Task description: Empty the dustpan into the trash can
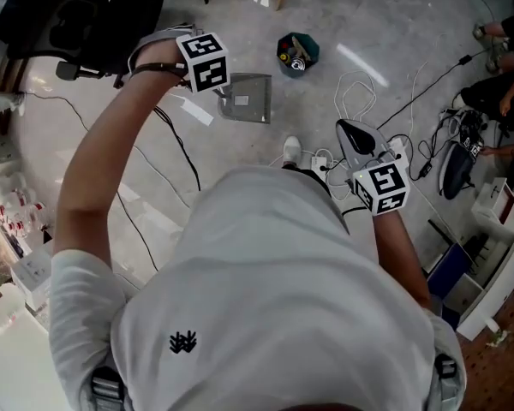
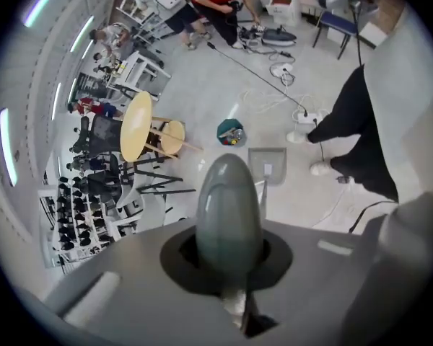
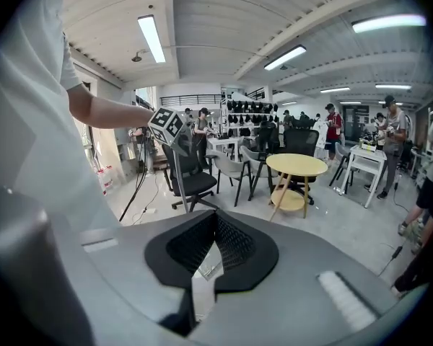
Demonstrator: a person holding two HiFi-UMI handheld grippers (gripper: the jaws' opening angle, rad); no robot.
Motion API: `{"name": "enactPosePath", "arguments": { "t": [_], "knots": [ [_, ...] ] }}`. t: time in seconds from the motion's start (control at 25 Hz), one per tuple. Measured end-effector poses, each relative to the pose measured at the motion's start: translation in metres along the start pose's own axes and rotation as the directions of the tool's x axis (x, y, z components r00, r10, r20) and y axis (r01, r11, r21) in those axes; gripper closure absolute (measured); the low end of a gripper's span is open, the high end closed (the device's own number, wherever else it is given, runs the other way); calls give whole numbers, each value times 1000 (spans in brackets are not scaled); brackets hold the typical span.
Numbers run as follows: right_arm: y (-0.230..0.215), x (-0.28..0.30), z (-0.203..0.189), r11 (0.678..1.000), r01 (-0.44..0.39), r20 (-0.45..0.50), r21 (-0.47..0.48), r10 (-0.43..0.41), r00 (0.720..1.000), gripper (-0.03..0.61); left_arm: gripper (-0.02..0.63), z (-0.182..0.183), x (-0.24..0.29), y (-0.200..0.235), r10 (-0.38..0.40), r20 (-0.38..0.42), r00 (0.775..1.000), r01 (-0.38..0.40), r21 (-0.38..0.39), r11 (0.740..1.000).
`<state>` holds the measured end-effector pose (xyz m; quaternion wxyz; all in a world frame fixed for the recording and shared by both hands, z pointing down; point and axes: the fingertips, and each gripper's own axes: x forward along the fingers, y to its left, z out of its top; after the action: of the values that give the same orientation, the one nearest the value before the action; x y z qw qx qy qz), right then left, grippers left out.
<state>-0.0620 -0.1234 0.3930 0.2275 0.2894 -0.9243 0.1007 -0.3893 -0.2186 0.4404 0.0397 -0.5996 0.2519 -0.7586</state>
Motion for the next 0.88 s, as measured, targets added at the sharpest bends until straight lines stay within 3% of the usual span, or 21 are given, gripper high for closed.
{"name": "enactPosePath", "arguments": {
  "t": [0.28, 0.52, 0.88],
  "knots": [
    [46, -1, 2, 1000, -11, -3, -14, 11, 1000, 577, 560, -24, -15, -48, -37, 164, 986, 71, -211, 975],
    [87, -9, -8, 1000, -17, -7, -19, 17, 1000, 578, 560, -51, -27, -96, -59, 302, 952, 185, -410, 893],
    [129, -20, -17, 1000, -24, -16, -14, 24, 1000, 577, 560, -89, -44, -162, -19, 356, 934, 228, -555, 800]
  ]
}}
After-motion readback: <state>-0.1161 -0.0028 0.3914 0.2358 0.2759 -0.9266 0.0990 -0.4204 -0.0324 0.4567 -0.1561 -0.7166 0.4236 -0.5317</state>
